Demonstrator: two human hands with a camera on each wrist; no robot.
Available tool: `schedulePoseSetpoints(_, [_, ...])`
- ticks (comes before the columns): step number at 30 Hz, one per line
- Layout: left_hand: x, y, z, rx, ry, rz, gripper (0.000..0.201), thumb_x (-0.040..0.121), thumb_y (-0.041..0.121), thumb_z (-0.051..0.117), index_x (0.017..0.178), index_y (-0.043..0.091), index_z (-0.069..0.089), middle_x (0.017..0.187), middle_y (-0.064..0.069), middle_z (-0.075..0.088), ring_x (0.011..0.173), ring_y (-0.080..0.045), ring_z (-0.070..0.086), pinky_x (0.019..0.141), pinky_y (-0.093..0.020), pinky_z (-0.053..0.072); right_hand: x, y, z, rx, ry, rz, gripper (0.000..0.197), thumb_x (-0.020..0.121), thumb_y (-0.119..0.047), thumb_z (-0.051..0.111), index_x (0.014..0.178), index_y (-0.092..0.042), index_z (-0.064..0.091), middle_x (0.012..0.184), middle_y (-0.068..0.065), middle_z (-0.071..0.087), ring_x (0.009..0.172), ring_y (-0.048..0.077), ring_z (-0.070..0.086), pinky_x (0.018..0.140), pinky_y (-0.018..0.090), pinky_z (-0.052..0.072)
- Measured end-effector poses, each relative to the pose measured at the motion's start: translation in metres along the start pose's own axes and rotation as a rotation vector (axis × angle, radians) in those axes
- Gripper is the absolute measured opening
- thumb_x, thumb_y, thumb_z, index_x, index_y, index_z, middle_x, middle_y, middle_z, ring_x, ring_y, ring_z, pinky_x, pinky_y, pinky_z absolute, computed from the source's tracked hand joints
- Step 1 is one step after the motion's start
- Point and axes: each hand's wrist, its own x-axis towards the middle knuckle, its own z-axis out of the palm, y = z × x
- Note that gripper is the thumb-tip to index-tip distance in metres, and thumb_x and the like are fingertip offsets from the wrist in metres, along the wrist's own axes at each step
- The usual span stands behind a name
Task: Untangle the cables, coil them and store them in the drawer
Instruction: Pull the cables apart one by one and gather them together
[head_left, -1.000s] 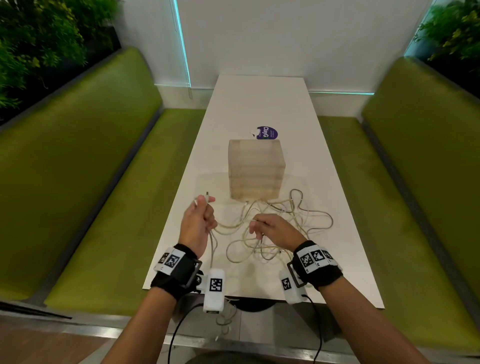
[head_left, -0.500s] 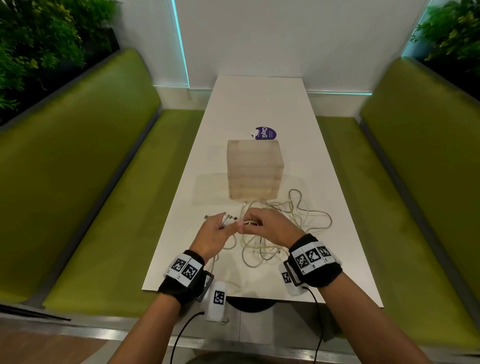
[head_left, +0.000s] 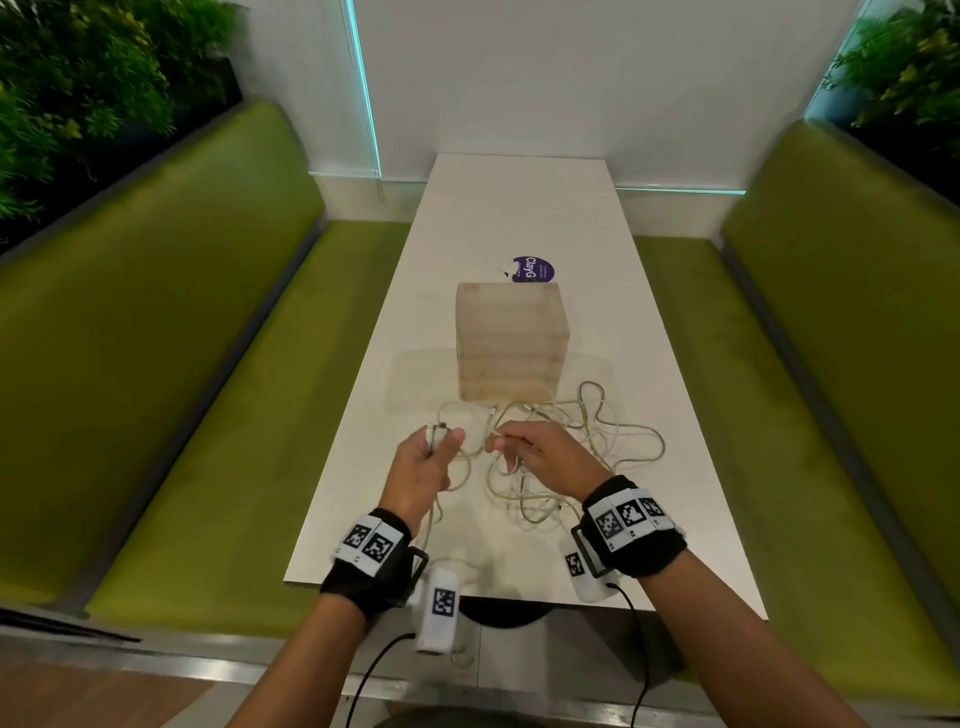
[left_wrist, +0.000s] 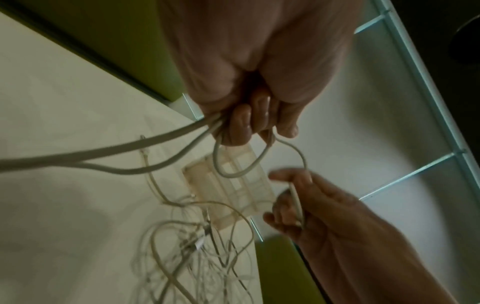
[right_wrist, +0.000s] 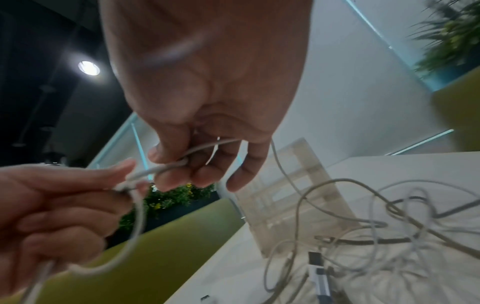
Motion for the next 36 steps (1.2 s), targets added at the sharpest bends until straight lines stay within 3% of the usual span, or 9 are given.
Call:
schedulePoseSetpoints(2, [-0.003, 0.004, 0.009, -0.001, -0.059, 0.009, 0.021, 0.094, 0.021, 0.057, 0.074, 0.015, 0.058, 0.046, 0.014, 0.046, 0.044, -0.004, 0.031, 0.047, -0.021, 0.031, 0.0, -0.004, 0.004, -0.062, -0.038, -0.036, 0.027, 0.096, -0.02, 0.051, 0.073, -0.032, 0.06, 0.062, -0.007, 0.057, 0.059, 0.0, 0.054, 0.064, 0.019, 0.042])
schedulePoseSetpoints(4, [-0.004, 0.004, 0.013, -0.041, -0.098, 0.01, 0.021, 0.094, 0.02, 0.057, 0.073, 0.015, 0.06, 0.05, 0.012, 0.053, 0.045, -0.006, 0.033, 0.046, -0.021, 0.031, -0.002, -0.007, 0.004, -0.139, -0.086, -0.055, 0.022, 0.096, -0.019, 0.05, 0.081, -0.017, 0.066, 0.067, 0.002, 0.06, 0.06, 0.001, 0.052, 0.062, 0.018, 0.04])
schedulePoseSetpoints(8, [-0.001, 0.005, 0.018, -0.105, -0.083, -0.059, 0.033, 0.092, 0.015, 0.058, 0.06, 0.018, 0.056, 0.046, 0.009, 0.045, 0.043, -0.009, 0.033, 0.044, -0.02, 0.03, -0.005, -0.009, 0.012, -0.218, -0.154, -0.086, 0.022, 0.095, -0.02, 0.053, 0.086, -0.004, 0.067, 0.073, 0.012, 0.062, 0.07, 0.023, 0.057, 0.065, 0.03, 0.042])
schedulePoseSetpoints(14, [0.009, 0.014, -0.001, -0.339, 0.155, -0.089, 0.023, 0.091, 0.011, 0.058, 0.07, 0.014, 0.052, 0.046, 0.01, 0.031, 0.041, -0.006, 0.027, 0.041, -0.017, 0.028, -0.007, 0.0, 0.008, -0.02, -0.158, 0.039, 0.029, 0.093, -0.028, 0.057, 0.121, -0.03, 0.06, 0.075, -0.006, 0.067, 0.071, 0.005, 0.06, 0.071, 0.023, 0.047])
schedulePoseSetpoints(19, [0.022, 0.016, -0.038, -0.463, 0.32, -0.089, 0.022, 0.091, 0.01, 0.058, 0.071, 0.016, 0.049, 0.046, 0.011, 0.029, 0.044, -0.008, 0.023, 0.044, -0.021, 0.022, -0.014, 0.018, -0.006, 0.198, 0.055, 0.063, 0.011, 0.092, -0.017, 0.058, 0.092, -0.015, 0.069, 0.06, -0.002, 0.06, 0.059, 0.01, 0.056, 0.063, 0.027, 0.046])
schedulePoseSetpoints(23, [0.016, 0.008, -0.029, -0.283, 0.206, -0.058, 0.025, 0.092, 0.016, 0.058, 0.069, 0.015, 0.049, 0.047, 0.01, 0.027, 0.045, -0.009, 0.022, 0.045, -0.021, 0.024, -0.013, 0.009, -0.009, 0.227, 0.113, 0.034, 0.011, 0.09, -0.016, 0.061, 0.084, -0.012, 0.07, 0.07, 0.005, 0.065, 0.067, 0.01, 0.059, 0.073, 0.031, 0.05])
schedulePoseSetpoints(29, [0.0, 0.007, 0.011, -0.011, -0.151, -0.029, 0.027, 0.095, 0.03, 0.052, 0.077, 0.01, 0.053, 0.051, 0.009, 0.033, 0.045, -0.007, 0.028, 0.046, -0.017, 0.033, -0.007, -0.016, -0.001, 0.277, 0.155, -0.022, 0.007, 0.091, -0.017, 0.061, 0.087, -0.012, 0.062, 0.067, 0.005, 0.065, 0.063, 0.013, 0.059, 0.066, 0.028, 0.047])
schedulePoseSetpoints(31, [-0.004, 0.007, 0.017, -0.117, -0.215, -0.037, 0.028, 0.098, 0.029, 0.046, 0.083, 0.006, 0.052, 0.054, 0.005, 0.033, 0.045, -0.007, 0.026, 0.045, -0.017, 0.03, -0.006, -0.022, -0.001, 0.32, 0.169, 0.006, 0.01, 0.09, -0.019, 0.062, 0.087, -0.011, 0.056, 0.063, 0.007, 0.065, 0.06, 0.017, 0.058, 0.062, 0.031, 0.046])
schedulePoseSetpoints(36, [-0.004, 0.011, 0.012, -0.432, -0.243, -0.163, 0.037, 0.092, 0.039, 0.044, 0.071, 0.01, 0.054, 0.05, 0.006, 0.027, 0.04, -0.007, 0.019, 0.043, -0.022, 0.017, -0.004, -0.027, -0.004, 0.244, 0.095, -0.015, 0.014, 0.087, -0.022, 0.066, 0.082, -0.012, 0.058, 0.063, 0.005, 0.066, 0.06, 0.02, 0.057, 0.061, 0.032, 0.043])
